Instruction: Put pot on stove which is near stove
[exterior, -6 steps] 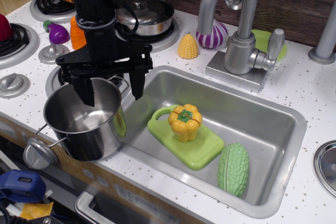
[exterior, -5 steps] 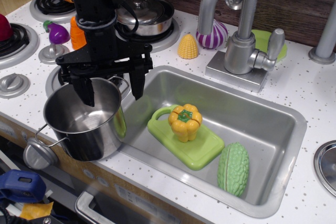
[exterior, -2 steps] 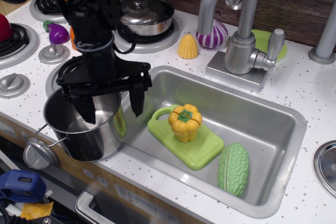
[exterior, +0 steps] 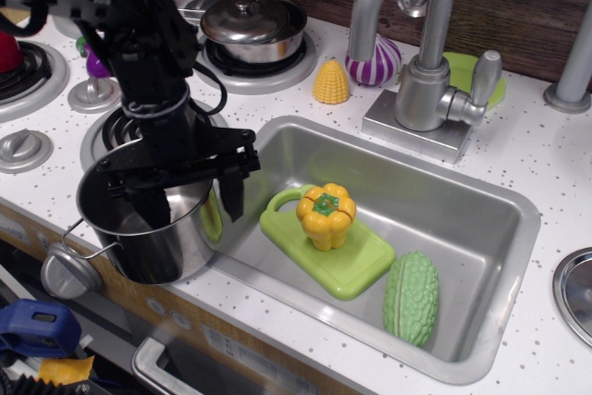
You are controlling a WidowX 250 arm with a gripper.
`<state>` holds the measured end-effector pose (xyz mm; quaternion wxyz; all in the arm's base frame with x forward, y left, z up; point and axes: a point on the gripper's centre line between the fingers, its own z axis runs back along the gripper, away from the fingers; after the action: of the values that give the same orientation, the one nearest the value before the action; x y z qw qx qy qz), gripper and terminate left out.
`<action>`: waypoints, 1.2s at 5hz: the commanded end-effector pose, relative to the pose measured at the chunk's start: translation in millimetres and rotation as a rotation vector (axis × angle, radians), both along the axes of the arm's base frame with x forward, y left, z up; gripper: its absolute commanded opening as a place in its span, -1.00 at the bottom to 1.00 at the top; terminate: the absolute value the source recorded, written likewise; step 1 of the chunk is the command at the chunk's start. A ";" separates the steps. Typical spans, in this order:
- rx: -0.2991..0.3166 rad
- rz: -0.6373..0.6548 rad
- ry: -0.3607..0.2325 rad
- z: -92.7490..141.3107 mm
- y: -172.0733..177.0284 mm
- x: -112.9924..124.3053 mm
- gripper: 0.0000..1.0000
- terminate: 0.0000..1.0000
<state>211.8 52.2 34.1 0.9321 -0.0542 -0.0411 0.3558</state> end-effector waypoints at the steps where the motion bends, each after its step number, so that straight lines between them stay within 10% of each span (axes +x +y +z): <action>1: -0.010 0.010 -0.030 -2.6 5.1 1.8 -1.00 -1.00; 6: 0.129 -0.119 -0.020 33.3 30.6 36.3 -1.00 -1.00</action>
<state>248.2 86.3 56.6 0.9584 -0.0050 -0.0449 0.2820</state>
